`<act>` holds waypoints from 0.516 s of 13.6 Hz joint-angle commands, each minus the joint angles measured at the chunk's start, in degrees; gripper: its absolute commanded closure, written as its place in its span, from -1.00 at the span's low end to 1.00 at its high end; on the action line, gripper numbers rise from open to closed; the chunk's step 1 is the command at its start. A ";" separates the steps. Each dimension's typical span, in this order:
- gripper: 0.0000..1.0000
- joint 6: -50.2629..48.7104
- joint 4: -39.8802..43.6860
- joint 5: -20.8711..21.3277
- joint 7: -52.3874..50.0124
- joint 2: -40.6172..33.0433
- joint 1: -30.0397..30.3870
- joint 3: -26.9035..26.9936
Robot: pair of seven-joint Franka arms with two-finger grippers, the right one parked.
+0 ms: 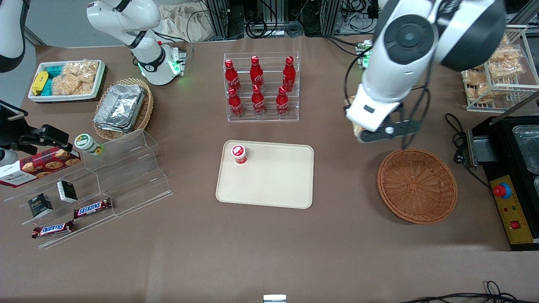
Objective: Place sandwich from basket to tray
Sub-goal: 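Carry the held sandwich with the left gripper over the cream tray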
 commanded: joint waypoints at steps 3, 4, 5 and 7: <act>1.00 11.50 0.60 -3.67 -7.48 9.05 -2.61 0.84; 1.00 13.87 0.51 -3.94 -8.44 10.90 -3.13 0.84; 1.00 16.33 0.51 -4.11 -9.76 12.92 -3.57 0.84; 1.00 21.16 0.51 -4.11 -11.09 17.14 -4.54 0.84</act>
